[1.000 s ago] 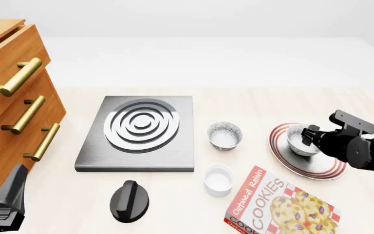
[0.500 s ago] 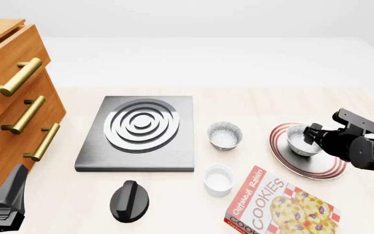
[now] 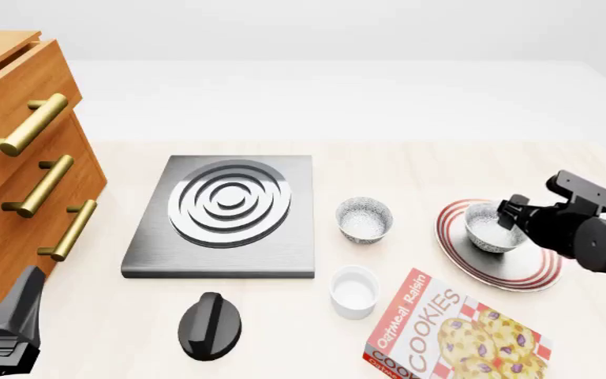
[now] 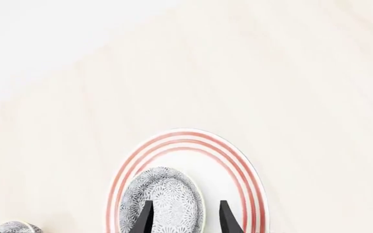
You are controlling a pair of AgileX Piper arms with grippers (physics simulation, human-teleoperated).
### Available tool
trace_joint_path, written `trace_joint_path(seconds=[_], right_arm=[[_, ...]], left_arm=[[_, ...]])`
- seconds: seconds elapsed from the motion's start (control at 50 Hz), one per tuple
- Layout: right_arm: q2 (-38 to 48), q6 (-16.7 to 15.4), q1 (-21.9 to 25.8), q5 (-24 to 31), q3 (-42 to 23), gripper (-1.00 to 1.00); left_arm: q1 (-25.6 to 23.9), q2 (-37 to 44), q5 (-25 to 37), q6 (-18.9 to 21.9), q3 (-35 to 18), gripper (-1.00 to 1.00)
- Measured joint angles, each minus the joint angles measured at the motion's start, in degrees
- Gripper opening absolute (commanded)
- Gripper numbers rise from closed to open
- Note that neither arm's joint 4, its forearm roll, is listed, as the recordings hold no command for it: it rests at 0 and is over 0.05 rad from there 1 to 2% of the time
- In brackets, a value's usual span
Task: Pick the akita bowl next to the plate and place it on the plate.
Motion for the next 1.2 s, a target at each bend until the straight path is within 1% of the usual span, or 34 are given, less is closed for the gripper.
trace_joint_path(seconds=[0.74,1.2], right_arm=[[-3.1,1.1,0.1,-0.8,2.4,1.00],[-6.6,1.8,0.8,-0.4,4.1,1.00]], left_arm=[[0.0,0.0,0.0,0.0,0.0,1.00],[0.0,0.0,0.0,0.0,0.0,1.00]])
